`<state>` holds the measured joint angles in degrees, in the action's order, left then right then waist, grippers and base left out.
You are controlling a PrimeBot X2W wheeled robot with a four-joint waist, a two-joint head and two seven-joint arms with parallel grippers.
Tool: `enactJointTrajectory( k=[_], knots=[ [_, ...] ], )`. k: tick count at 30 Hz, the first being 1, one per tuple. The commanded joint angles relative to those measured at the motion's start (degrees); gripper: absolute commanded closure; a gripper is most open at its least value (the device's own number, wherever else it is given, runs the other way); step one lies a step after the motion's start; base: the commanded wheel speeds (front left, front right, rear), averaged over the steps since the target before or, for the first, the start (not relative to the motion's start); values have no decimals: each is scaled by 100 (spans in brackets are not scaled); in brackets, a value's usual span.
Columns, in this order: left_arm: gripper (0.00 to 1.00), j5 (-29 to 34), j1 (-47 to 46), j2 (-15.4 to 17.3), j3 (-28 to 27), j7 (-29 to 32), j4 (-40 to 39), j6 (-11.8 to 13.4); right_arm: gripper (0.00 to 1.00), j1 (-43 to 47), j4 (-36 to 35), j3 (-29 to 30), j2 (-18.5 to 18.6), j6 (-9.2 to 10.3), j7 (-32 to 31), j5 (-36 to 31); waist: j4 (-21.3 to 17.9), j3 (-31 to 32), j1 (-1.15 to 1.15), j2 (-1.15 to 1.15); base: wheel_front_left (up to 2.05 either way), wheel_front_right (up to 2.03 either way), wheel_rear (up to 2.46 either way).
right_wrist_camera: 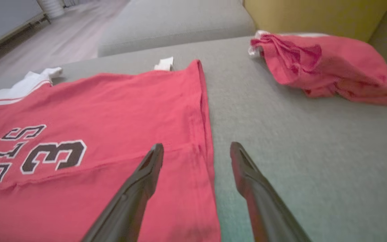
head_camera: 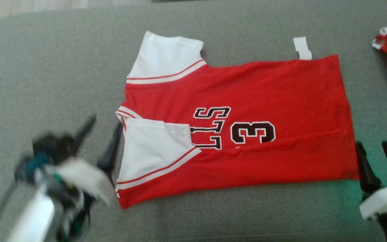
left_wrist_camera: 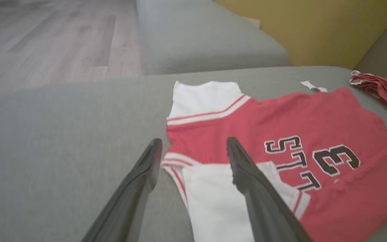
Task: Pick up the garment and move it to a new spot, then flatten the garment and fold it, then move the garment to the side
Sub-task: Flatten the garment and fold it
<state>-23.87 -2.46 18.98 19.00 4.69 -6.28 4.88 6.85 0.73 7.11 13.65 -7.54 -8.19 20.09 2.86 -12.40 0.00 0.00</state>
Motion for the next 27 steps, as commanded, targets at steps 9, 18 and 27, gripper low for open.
enactJointTrajectory(
  k=[9, 18, 27],
  knots=[
    [0, -295, -3393, 708, 46, 1189, 1112, -1115, 0, -954, -245, -969, 488, 5, 438, 316, -387, -946, 0, 0, 0, 0, 0],
    [0, -958, -5380, 911, 415, 1869, 3020, -1233, 0, -1438, -225, -1545, 658, 5, 690, 725, -933, -1661, 0, 0, 0, 0, 0],
    [0, -1332, -6139, 1274, 1010, 1936, 3980, -1236, 0, -1567, -211, -1603, 755, 5, 962, 992, -1260, -2056, 0, 0, 0, 0, 0]
  ],
)
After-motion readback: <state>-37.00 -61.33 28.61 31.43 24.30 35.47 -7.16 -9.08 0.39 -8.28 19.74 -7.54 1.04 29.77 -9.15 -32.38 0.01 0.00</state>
